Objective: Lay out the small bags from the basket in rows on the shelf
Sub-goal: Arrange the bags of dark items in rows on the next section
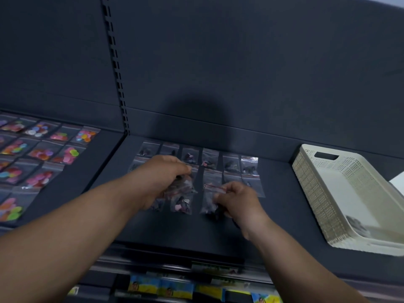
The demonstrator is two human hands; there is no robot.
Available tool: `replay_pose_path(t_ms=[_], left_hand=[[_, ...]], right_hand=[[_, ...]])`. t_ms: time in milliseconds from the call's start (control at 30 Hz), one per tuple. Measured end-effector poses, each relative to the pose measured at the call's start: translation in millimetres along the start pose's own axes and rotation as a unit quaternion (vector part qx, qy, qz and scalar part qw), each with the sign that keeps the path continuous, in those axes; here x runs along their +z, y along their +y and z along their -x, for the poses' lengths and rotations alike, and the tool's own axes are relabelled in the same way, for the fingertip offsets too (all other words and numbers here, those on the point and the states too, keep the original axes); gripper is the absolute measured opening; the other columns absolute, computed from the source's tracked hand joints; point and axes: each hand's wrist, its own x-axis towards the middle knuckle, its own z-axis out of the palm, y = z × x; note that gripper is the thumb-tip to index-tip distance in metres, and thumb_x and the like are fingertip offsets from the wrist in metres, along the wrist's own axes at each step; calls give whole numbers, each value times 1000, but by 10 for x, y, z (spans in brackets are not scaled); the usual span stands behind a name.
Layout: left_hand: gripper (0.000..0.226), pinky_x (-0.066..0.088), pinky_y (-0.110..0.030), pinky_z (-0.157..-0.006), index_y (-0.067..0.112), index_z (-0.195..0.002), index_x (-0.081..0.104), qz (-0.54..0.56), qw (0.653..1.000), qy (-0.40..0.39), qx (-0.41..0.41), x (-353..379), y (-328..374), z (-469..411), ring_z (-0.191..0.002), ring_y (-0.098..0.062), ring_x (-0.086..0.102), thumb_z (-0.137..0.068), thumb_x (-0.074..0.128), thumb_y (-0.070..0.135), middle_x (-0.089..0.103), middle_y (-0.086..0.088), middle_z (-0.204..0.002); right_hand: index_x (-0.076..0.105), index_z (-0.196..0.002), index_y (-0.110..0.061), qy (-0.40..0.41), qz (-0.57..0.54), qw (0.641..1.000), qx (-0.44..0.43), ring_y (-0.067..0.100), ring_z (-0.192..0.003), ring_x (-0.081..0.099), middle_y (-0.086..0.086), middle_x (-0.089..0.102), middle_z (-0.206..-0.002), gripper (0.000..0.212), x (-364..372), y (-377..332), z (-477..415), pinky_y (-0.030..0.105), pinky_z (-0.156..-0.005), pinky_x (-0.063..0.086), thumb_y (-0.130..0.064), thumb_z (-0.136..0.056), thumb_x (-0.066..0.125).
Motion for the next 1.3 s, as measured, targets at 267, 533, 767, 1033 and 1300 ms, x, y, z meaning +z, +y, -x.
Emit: replay_pose_path(t_ms=[267,533,767,1033,1300], left_hand=[[8,52,-36,-71,10,-81,63,7,1000,1,-11,61,-1,-72,-71,-24,61,-87,59,9,65,-12,-81],[8,49,-29,-63,8,-86,63,17,1000,1,-13,113,15,-97,-67,-20,60,-88,56,5,64,-12,-82],[11,49,-29,-64,9,-87,64,13,1000,-3,-22,125,13,-120,-74,-23,61,-90,54,6,66,-16,-93],[13,49,-29,-63,10,-84,63,14,1000,2,-25,92,31,-157,-71,-22,61,-90,53,5,64,-15,-91],[12,49,-32,-67,10,-84,63,16,999,5,-28,79,26,-147,-79,-27,60,-89,54,4,64,-17,-91]], right_hand=[[67,-105,-17,39,332,908,-253,18,-96,58,0,63,-102,21,-136,119,60,18,-80,38,-20,-84,64],[74,-92,-18,-64,353,874,-329,13,-96,60,-6,72,-99,20,-112,301,41,17,-89,36,-26,-82,59],[72,-97,-21,-92,336,868,-355,8,-102,56,-8,69,-105,27,-149,334,45,7,-90,30,-36,-84,54],[74,-92,-19,42,389,837,-383,24,-89,61,-5,72,-95,28,-191,149,-346,14,-85,37,-3,-76,57],[69,-106,-27,-37,493,809,-317,23,-106,48,-3,68,-107,21,-137,116,-585,30,-94,39,-26,-90,56]])
